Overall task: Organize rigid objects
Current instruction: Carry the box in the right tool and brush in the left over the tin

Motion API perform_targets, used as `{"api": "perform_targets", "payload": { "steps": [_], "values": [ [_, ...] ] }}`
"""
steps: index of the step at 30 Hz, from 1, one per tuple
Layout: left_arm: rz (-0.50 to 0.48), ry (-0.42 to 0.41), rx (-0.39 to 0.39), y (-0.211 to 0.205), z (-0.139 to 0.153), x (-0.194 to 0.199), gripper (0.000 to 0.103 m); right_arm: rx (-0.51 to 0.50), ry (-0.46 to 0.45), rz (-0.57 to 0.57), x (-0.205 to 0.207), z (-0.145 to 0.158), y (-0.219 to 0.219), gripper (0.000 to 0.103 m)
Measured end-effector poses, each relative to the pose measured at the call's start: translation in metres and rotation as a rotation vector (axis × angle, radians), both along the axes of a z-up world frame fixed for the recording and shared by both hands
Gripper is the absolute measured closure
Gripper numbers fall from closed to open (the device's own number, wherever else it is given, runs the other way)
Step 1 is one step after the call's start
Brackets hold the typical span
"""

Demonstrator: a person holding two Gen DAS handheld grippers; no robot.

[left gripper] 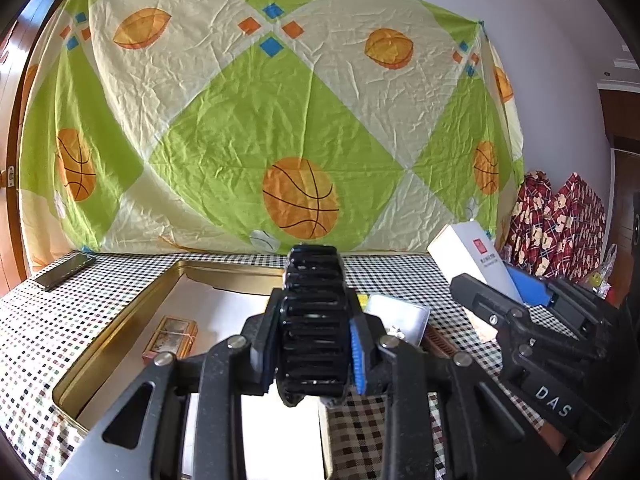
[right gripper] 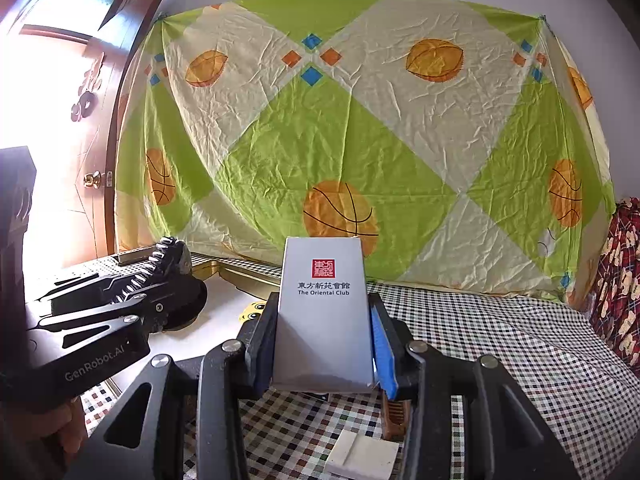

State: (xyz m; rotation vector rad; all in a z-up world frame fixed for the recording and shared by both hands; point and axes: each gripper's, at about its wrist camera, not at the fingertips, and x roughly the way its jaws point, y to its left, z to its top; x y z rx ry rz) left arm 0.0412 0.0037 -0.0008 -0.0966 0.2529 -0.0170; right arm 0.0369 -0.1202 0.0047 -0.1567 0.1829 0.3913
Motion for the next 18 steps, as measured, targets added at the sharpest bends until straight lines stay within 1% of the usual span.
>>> {"api": "perform_targets", "payload": {
  "steps": [3,14,18],
  "values": [
    [0.007,0.006,-0.009,0.006,0.0,0.0,0.076,0.007,0.005,0.016,-0.001,0.0,0.005,0.059],
    [0.024,0.015,-0.022,0.023,0.001,-0.003,0.076,-0.023,0.007,0.052,-0.001,-0.002,0.029,0.059],
    [0.032,0.019,-0.015,0.028,0.001,-0.004,0.076,-0.029,0.01,0.064,0.0,-0.002,0.036,0.059]
  ]
}}
